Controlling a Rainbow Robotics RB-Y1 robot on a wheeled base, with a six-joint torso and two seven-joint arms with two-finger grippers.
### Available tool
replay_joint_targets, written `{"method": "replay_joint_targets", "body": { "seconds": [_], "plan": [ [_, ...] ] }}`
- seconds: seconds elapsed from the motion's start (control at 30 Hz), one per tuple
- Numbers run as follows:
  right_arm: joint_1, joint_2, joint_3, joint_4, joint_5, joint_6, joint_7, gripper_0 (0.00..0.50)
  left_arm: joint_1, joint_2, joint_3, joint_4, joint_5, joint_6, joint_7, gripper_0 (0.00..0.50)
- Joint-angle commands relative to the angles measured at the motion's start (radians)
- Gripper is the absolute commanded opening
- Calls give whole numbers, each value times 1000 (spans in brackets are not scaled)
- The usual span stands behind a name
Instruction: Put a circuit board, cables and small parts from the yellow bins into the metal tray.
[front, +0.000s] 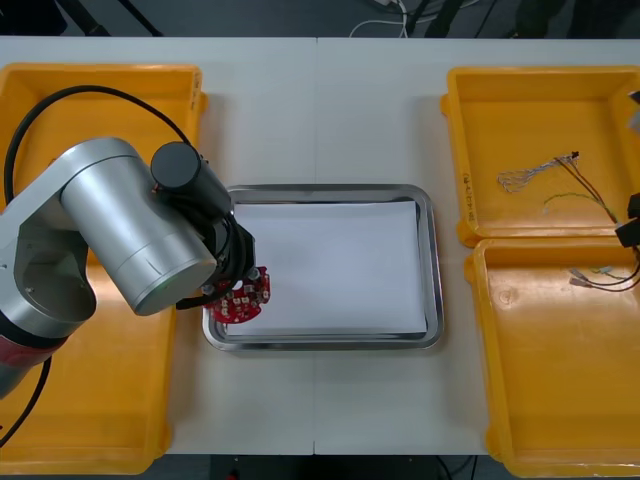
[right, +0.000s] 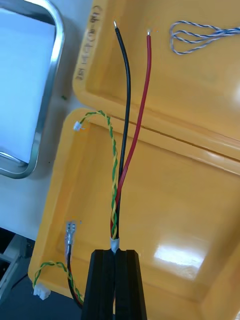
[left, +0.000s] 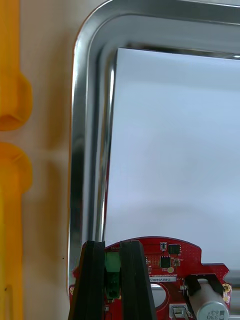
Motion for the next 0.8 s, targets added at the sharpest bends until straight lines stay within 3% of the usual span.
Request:
{"method": "replay_joint_targets", "body": {
  "seconds": [0.03,0.3,0.53,0.8],
  "plan": [
    [-72,-39,97,-52,17,4,14,0,-42,-28,-54,37,-45,-65,23,0],
    [-155,-27,262,-116,72,4,3,0,-39,-33,-100,105,-63,-128,56,0],
    [-182,28,299,-116,94,4,7,0,-21,-33,-121,106,-60,-147,91,0],
    [-237,33,373,-116,109,4,5,0,-4,-31,-137,106,-65,-180,112,0]
  ]
}}
